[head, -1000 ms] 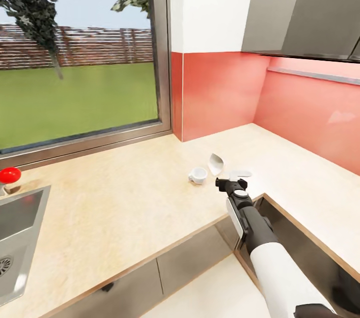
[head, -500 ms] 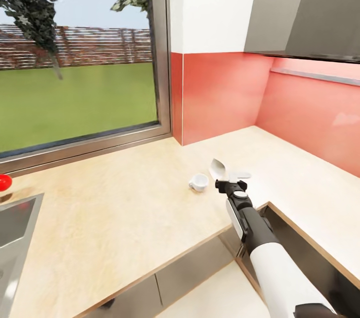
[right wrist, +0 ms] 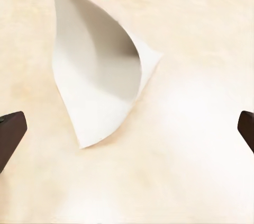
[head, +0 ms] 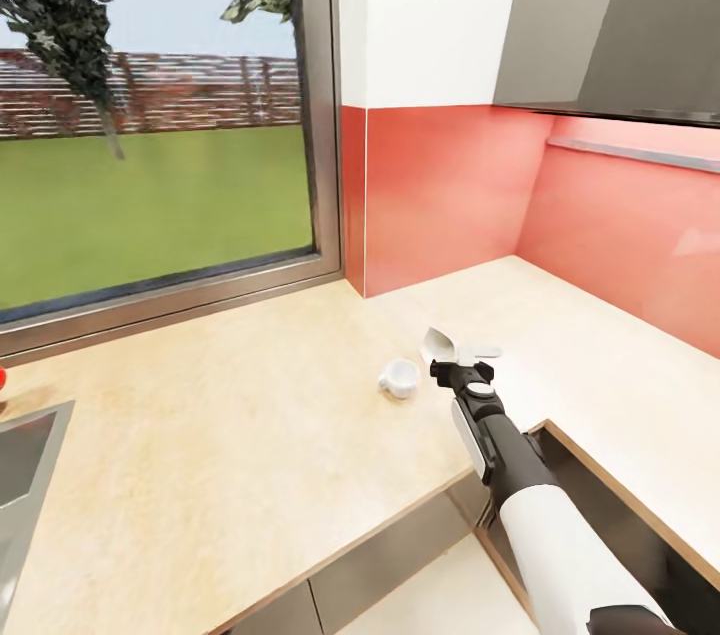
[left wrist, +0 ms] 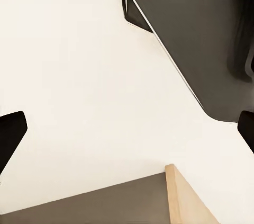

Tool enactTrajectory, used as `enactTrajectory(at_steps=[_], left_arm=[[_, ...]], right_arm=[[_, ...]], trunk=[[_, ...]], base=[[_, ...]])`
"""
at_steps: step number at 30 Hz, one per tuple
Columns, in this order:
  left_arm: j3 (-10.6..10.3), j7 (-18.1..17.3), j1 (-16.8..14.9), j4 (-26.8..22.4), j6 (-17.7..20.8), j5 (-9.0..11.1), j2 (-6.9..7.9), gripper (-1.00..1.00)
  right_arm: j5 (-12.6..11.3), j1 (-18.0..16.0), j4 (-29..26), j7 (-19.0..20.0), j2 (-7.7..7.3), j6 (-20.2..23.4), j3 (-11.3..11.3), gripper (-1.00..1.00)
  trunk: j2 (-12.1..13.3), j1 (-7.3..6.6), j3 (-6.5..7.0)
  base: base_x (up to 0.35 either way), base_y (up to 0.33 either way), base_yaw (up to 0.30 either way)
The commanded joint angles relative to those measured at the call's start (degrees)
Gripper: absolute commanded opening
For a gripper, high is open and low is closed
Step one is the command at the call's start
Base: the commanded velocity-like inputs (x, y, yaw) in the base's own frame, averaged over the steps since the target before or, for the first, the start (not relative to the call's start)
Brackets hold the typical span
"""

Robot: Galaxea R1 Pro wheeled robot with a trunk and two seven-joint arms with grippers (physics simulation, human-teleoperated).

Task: Set up a coffee station on the kitchen countertop: keep the coffee maker on the countertop, move the bottle of coffee from the kitchen shelf to the counter next to the coffee maker, place a paper coffee filter on top of the coffee maker, put the saucer next to the coffee maker with the coffee cup on the saucer, and place the electric kettle next to the coffee maker.

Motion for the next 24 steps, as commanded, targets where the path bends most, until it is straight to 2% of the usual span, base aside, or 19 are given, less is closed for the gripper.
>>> enactTrajectory(at_steps=[1,5,17,24], left_arm=[[0.41,0.19,-0.04,0.09,-0.26,-0.60,0.00,1.00],[0.41,0.19,-0.04,0.09,-0.26,-0.60,0.00,1.00],[0.41,0.19,-0.04,0.09,-0.26,-0.60,0.00,1.00],[0.41,0.19,-0.04,0.09,-0.26,-0.60,0.00,1.00]], right_arm=[[0.34,-0.03,-0.07,-0.17,0.00,0.42,0.07,1.00],[0.37,-0.03,0.13,-0.17,-0.04,0.37,0.07,1.00],[0.38,-0.03,3.06,-0.17,-0.05,-1.75,0.05,1.00],[0.34,-0.03,7.13,-0.17,-0.05,-7.10,0.03,1.00]], trunk=[[-0.10,0.06,-0.10],[-0.10,0.06,-0.10],[-0.10,0.06,-0.10],[-0.10,0.06,-0.10]], base=[[0.298,0.000,0.000],[0.145,0.000,0.000],[0.007,0.000,0.000],[0.016,-0.003,0.000]])
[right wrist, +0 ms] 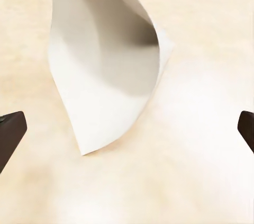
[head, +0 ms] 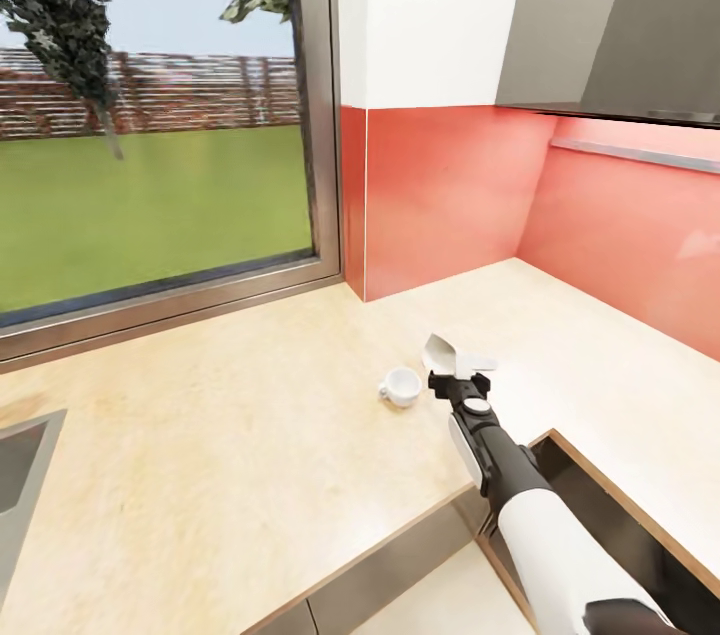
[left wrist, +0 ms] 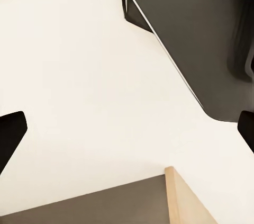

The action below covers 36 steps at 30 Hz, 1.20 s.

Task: Set up a coffee station on the kitchen countertop: keep the coffee maker on the countertop, move the bottle of coffee from the kitchen shelf to the counter next to the coffee maker, place a paper coffee filter on top of the coffee maker, put the saucer next to the coffee maker with the coffee cup on the saucer, and place the electric kettle next to the coffee maker.

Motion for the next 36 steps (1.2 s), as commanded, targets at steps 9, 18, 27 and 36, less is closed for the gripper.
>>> enactTrajectory(at_steps=[9,18,27,36], left_arm=[[0.41,0.19,-0.04,0.09,-0.26,-0.52,0.00,1.00],[0.41,0.19,-0.04,0.09,-0.26,-0.51,-0.08,1.00],[0.43,0.19,-0.04,0.09,-0.26,-0.51,-0.08,1.00],[0.41,0.19,-0.04,0.09,-0.26,-0.51,-0.01,1.00]], right_arm=[[0.42,-0.03,1.16,-0.17,0.01,-1.49,0.10,1.00],[0.35,-0.03,1.25,-0.14,0.01,-1.54,0.10,1.00],[0.36,-0.03,1.52,-0.16,0.02,-1.59,0.10,1.00],[0.35,-0.03,1.92,-0.14,0.09,-1.59,0.19,1.00]], trunk=[[-0.10,0.04,-0.10],[-0.10,0.04,-0.10],[-0.10,0.04,-0.10],[-0.10,0.04,-0.10]], base=[[0.058,-0.034,0.000],[0.019,-0.077,0.000],[0.026,-0.067,0.000],[0.088,-0.043,0.000]])
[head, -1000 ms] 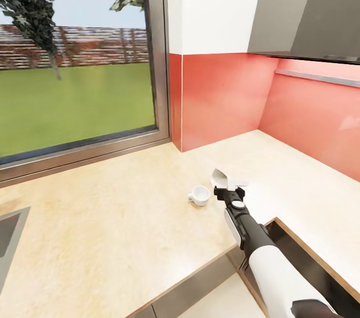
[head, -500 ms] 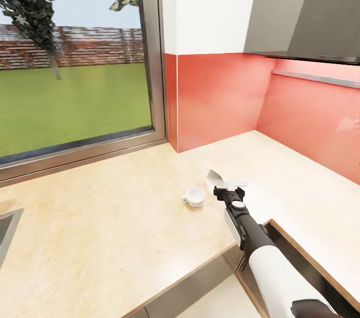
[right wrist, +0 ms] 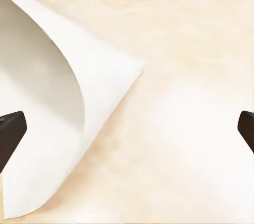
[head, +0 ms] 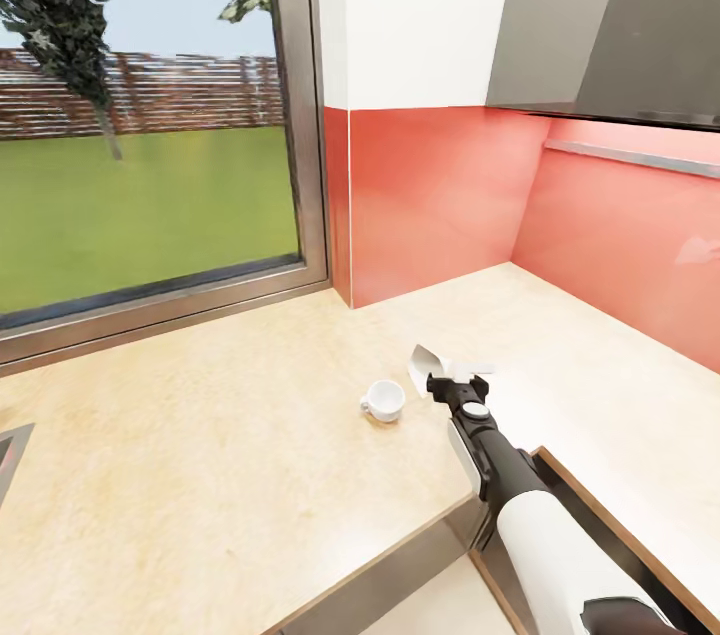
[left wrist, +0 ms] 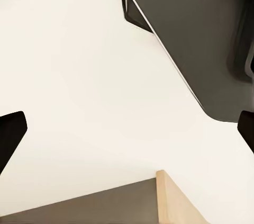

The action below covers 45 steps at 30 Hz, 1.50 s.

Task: Set up a coffee station on the kitchen countertop: keep the coffee maker on the countertop, move the bottle of coffee from the kitchen shelf to the counter next to the coffee maker, place a paper coffee filter on top of the coffee maker, put the saucer next to the coffee maker with the coffee cup on the saucer, and place the electric kettle next to the coffee maker.

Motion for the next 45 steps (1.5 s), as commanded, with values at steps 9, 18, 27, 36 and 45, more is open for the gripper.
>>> enactTrajectory(at_steps=[9,18,27,36,45], left_arm=[[0.42,0.20,-0.04,0.09,-0.26,-0.60,0.01,1.00],[0.48,0.08,-0.04,0.09,-0.26,-0.60,0.01,1.00],[0.49,0.03,-0.04,0.09,-0.26,-0.60,0.01,1.00],[0.48,0.02,-0.04,0.09,-0.26,-0.60,0.01,1.00],[0.50,0.02,-0.04,0.09,-0.26,-0.60,0.01,1.00]], right_arm=[[0.35,-0.03,1.69,-0.20,0.01,0.39,0.08,1.00],[0.34,-0.03,4.24,-0.20,0.00,-3.07,0.08,1.00],[0.35,-0.03,5.02,-0.20,0.02,-4.06,0.08,1.00],[0.35,-0.03,5.05,-0.20,0.01,-4.10,0.08,1.00],[0.35,-0.03,5.49,-0.20,0.00,-4.10,0.03,1.00]], trunk=[[-0.10,0.06,-0.09],[-0.10,0.06,-0.09],[-0.10,0.06,-0.09],[-0.10,0.06,-0.09],[-0.10,0.06,-0.09]], base=[[0.066,-0.030,0.000],[0.036,-0.001,0.000],[0.060,0.000,0.000],[0.003,0.000,0.000],[0.048,0.000,0.000]])
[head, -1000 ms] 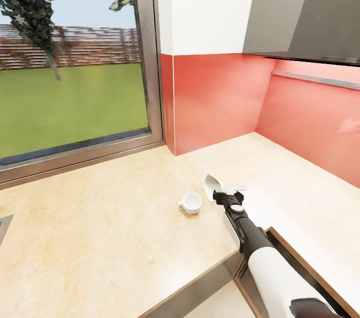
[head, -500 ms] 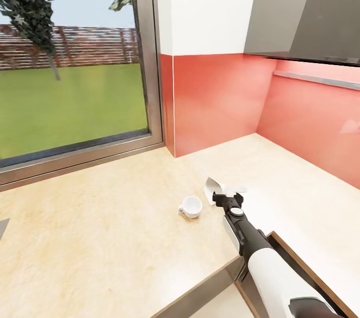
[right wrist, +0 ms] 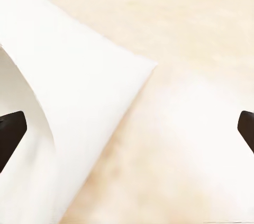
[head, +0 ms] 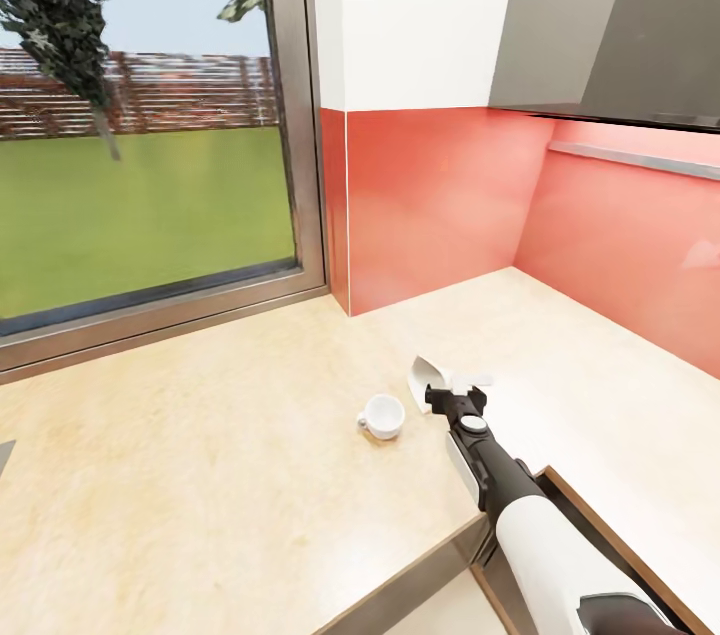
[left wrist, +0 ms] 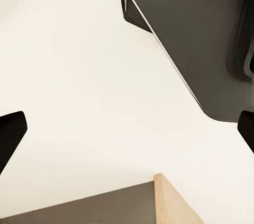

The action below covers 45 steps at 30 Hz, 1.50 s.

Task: Set up a coffee station on the kitchen countertop: keep the coffee maker on the countertop, move the bottle of coffee from the kitchen shelf to the counter next to the coffee maker, place a paper coffee filter on top of the coffee maker, put the saucer next to the coffee maker with the coffee cup on the saucer, and place the electric kettle next to the coffee maker.

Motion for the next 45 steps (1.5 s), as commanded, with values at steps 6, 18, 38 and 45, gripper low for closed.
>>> enactTrajectory(at_steps=[6,18,38,45], left_arm=[[0.42,0.19,-0.04,0.09,-0.26,-0.60,0.00,1.00],[0.42,0.19,-0.04,0.15,-0.26,-0.60,-0.02,1.00],[0.42,0.19,-0.04,0.17,-0.26,-0.60,0.00,1.00],[0.42,0.19,-0.04,0.11,-0.26,-0.60,0.00,1.00]], right_arm=[[0.35,-0.02,0.28,-0.25,0.01,0.48,0.05,1.00],[0.35,-0.02,0.43,-0.08,-0.08,0.48,0.04,-1.00],[0.33,-0.02,0.21,0.01,-0.05,0.48,0.06,-1.00],[0.27,-0.02,-0.19,0.01,0.04,0.55,0.15,-1.00]], trunk=[[-0.11,0.03,-0.10],[-0.11,0.03,-0.10],[-0.11,0.03,-0.10],[-0.11,0.03,-0.10]], base=[[0.007,0.000,0.000],[0.000,0.000,0.000],[0.000,0.000,0.000],[0.000,0.000,0.000]])
